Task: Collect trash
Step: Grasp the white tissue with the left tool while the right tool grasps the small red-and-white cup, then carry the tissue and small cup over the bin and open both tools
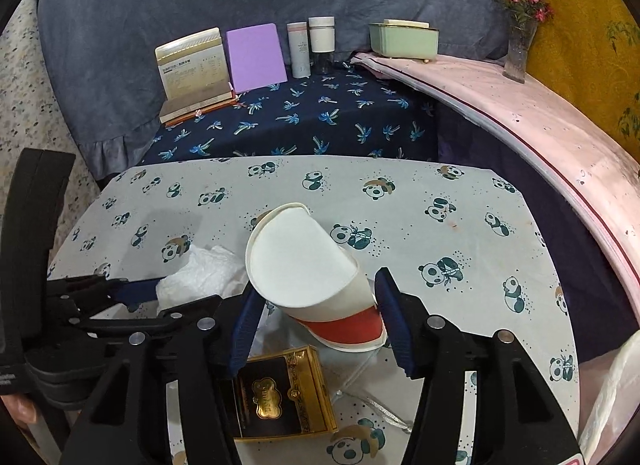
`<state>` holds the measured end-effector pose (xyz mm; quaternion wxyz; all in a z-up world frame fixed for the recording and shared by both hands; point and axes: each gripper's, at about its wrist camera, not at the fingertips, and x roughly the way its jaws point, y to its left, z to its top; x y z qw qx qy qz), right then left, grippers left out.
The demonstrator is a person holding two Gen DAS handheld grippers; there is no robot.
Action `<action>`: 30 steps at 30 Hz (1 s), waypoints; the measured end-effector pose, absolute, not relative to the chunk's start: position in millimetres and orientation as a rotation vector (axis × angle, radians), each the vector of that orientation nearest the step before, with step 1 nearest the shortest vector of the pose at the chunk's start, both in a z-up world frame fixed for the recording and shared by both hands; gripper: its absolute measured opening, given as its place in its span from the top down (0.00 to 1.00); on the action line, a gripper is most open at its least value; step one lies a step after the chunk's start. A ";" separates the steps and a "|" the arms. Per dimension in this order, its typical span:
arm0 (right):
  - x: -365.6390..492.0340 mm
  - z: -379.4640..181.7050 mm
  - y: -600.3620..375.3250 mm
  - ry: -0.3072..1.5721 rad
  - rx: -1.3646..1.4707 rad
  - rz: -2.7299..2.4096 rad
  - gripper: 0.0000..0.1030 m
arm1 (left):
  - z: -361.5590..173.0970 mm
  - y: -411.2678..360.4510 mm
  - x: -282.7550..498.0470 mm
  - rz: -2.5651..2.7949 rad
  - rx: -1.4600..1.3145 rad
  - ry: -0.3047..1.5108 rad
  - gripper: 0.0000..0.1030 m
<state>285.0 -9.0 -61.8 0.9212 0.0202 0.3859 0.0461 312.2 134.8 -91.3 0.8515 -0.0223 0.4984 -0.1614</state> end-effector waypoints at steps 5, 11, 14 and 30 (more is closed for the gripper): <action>273.9 -56.1 -10.8 0.772 0.055 0.083 0.49 | -83.5 127.8 304.5 -0.349 -0.039 1.036 0.84; 258.4 -38.7 -20.0 0.740 0.075 0.065 0.49 | -61.8 120.1 289.4 -0.369 -0.038 0.998 0.87; 247.8 -28.0 -25.8 0.719 0.082 0.052 0.49 | -50.0 116.2 281.4 -0.373 -0.038 0.980 0.87; 175.0 14.5 -69.8 0.627 0.130 -0.023 0.49 | 3.1 70.8 221.3 -0.442 0.016 0.893 0.87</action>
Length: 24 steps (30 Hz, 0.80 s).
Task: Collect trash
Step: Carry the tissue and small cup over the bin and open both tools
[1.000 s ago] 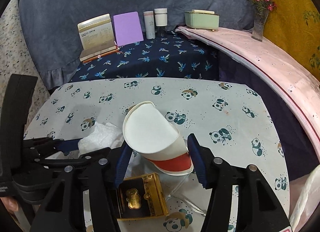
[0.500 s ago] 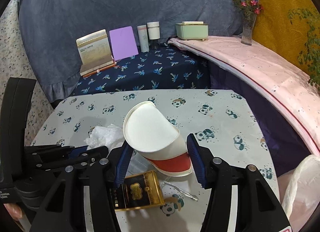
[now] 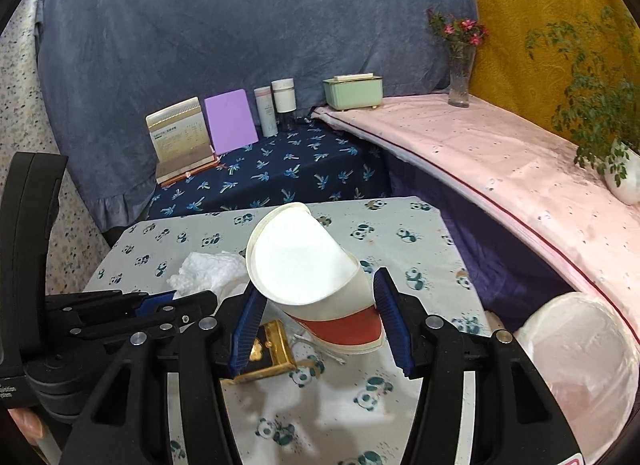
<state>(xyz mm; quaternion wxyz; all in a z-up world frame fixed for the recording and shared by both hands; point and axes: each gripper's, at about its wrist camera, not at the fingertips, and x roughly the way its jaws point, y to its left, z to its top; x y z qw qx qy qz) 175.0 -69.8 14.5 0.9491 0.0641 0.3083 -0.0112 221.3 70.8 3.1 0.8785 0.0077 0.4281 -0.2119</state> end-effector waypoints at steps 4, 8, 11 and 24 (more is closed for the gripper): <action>153.7 19.8 -87.8 0.610 0.146 -0.053 0.49 | 11.7 53.5 204.3 -0.471 0.034 0.876 0.87; 130.7 23.3 -107.3 0.595 0.162 -0.088 0.49 | 17.8 33.9 187.3 -0.505 0.052 0.863 0.87; 116.2 25.0 -120.7 0.585 0.173 -0.115 0.49 | 20.5 18.4 174.2 -0.533 0.065 0.859 0.87; 57.9 18.2 -190.5 0.572 0.239 -0.255 0.49 | 21.8 -60.4 129.5 -0.668 0.151 0.862 0.87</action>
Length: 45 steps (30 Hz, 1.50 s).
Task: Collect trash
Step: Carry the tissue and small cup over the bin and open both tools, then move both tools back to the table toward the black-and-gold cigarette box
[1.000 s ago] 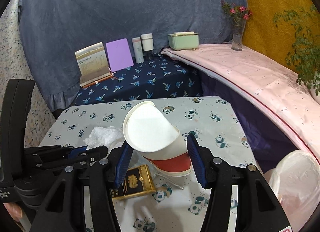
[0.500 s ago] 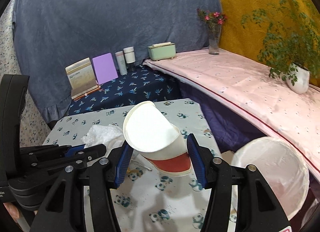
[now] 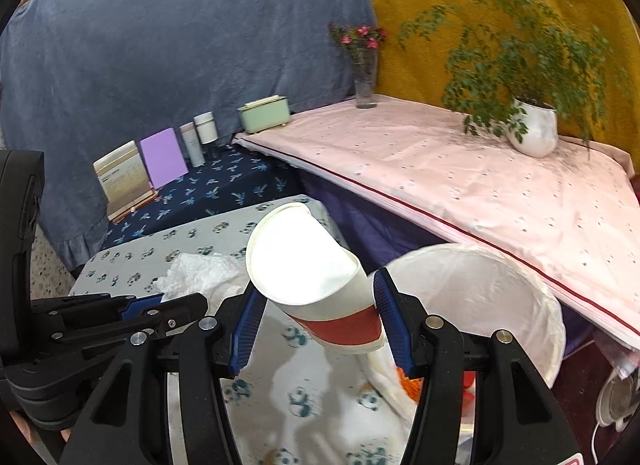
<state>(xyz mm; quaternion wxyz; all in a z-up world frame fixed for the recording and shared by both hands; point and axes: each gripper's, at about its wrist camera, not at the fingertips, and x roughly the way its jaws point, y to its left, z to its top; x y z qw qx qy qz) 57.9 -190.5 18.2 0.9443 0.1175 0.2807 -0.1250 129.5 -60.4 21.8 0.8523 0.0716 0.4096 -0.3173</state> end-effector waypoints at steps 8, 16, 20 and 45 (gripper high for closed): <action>28.6 5.5 -240.2 0.577 0.302 -0.349 0.49 | 15.5 -117.6 110.4 -0.753 0.216 0.872 0.87; 2.8 -15.0 -288.8 0.592 0.367 -0.433 0.49 | 5.6 -169.2 99.6 -0.844 0.239 0.900 0.87; -3.7 -22.6 -304.2 0.599 0.392 -0.460 0.49 | 0.9 -191.9 95.6 -0.873 0.257 0.913 0.87; 9.4 -29.7 -314.1 0.627 0.438 -0.470 0.46 | -7.1 -183.9 111.2 -0.810 0.208 0.916 0.41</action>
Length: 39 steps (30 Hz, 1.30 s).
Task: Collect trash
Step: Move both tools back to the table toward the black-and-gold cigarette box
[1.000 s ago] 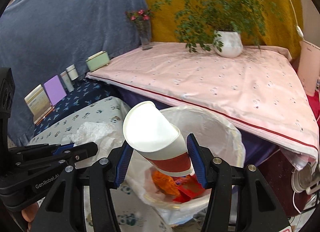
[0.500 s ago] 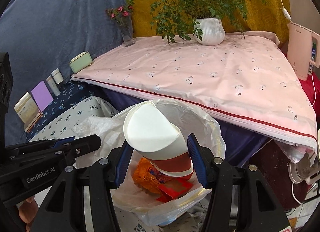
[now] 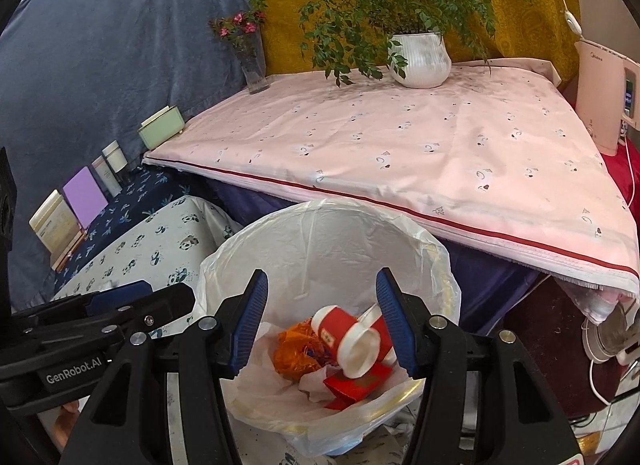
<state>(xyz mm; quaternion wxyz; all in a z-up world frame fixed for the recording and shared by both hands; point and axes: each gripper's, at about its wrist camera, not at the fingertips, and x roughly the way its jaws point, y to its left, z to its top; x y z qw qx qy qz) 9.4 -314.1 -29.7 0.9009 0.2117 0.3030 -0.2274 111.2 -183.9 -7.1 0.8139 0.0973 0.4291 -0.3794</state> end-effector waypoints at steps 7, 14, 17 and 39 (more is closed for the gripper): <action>12.5 -22.2 -295.0 0.621 0.415 -0.443 0.46 | -4.4 -150.6 115.5 -0.761 0.195 0.894 0.36; 19.1 -16.4 -268.9 0.623 0.391 -0.404 0.46 | -1.8 -103.0 121.3 -0.693 0.188 0.864 0.36; 24.0 -14.7 -254.5 0.625 0.385 -0.372 0.46 | -4.6 -82.3 124.9 -0.655 0.195 0.854 0.35; 105.3 -35.4 -125.7 0.747 0.268 -0.140 0.46 | -57.5 59.6 172.6 -0.452 0.266 0.856 0.23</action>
